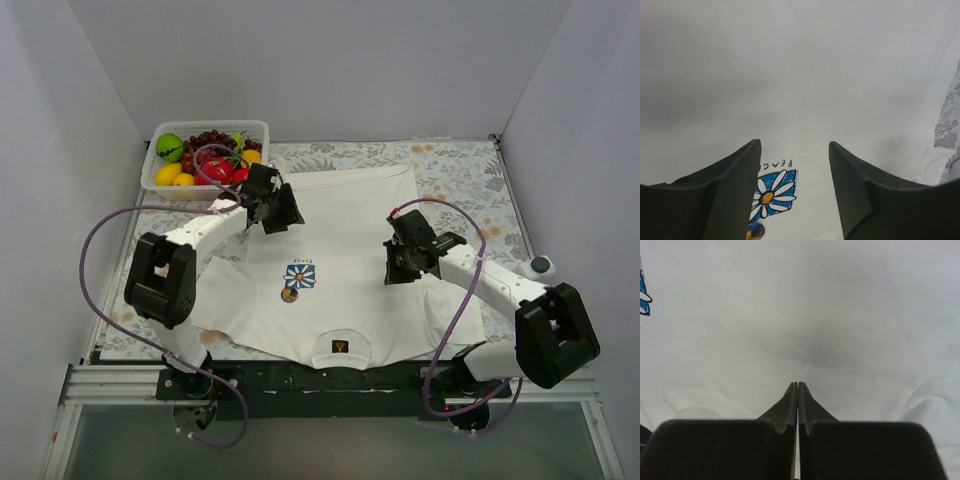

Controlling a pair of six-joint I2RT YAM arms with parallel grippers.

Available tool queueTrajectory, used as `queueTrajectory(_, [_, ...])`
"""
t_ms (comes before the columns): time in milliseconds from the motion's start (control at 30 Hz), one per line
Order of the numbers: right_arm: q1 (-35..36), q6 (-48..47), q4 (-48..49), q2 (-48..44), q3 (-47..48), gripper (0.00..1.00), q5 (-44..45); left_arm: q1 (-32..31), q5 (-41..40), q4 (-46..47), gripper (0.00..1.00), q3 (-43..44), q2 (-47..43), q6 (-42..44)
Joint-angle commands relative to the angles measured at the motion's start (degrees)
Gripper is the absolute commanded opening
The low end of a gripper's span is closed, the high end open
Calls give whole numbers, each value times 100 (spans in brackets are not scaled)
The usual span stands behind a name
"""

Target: Pin the brooch onto the clothing

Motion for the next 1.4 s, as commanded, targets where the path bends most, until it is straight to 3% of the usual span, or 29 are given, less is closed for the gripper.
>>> queueTrajectory(0, [13,-109,357,96,-24,1,-337,-16,137,-126,62,910,667,266])
queueTrajectory(67, [13,-144,392,140,-24,1,-364,-16,49,-214,77,1202,1054,293])
queueTrajectory(233, [13,-196,506,343,-103,1,-294,19,-408,-372,93,2055,1643,267])
queueTrajectory(600, [13,-232,963,861,-507,1,-452,555,-883,23,85,3294,2872,-208])
queueTrajectory(800, [13,-276,990,993,-508,1,-390,582,-1102,-187,72,4312,3577,-76])
queueTrajectory(900, [13,-293,955,1063,-481,1,-329,582,-1383,-424,70,4629,3876,-59])
queueTrajectory(1233, [22,-337,937,1239,-323,1,-320,582,-2017,-575,72,4429,3718,161])
queueTrajectory(1367, [13,-346,963,1327,-297,1,-346,582,-1956,-522,65,4577,3867,205])
